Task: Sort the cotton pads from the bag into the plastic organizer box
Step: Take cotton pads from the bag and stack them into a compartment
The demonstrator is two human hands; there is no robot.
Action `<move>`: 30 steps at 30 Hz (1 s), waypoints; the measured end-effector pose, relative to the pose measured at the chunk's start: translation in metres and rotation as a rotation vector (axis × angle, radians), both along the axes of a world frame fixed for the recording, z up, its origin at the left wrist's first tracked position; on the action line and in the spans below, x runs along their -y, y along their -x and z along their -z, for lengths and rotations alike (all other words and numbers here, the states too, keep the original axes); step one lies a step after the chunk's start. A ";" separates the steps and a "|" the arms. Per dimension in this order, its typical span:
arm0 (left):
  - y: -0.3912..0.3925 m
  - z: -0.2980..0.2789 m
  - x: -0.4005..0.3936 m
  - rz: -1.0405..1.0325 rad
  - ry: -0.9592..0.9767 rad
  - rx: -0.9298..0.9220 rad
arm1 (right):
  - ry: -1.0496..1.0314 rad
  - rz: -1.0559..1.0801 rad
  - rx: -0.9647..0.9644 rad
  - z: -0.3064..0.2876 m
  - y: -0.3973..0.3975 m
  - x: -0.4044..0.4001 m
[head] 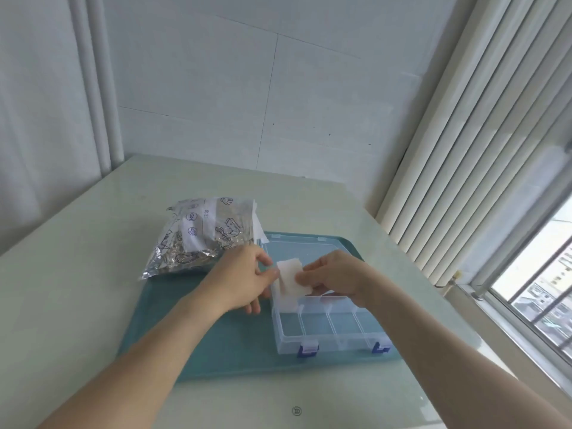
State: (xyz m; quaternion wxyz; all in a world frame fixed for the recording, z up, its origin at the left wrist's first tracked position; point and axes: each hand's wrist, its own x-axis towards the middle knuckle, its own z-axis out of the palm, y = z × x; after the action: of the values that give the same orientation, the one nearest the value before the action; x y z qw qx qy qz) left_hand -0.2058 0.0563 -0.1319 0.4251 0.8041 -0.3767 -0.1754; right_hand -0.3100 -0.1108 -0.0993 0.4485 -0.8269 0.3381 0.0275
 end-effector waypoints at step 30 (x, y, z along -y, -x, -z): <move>0.002 0.024 0.014 -0.139 0.030 0.114 | 0.421 -0.274 -0.328 0.004 -0.027 -0.022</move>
State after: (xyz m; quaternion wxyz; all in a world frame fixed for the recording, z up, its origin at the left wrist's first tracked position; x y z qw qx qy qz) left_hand -0.2076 0.0420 -0.1558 0.4262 0.8305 -0.3462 -0.0935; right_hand -0.2829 -0.0883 -0.1030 0.1986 -0.9242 0.2897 0.1502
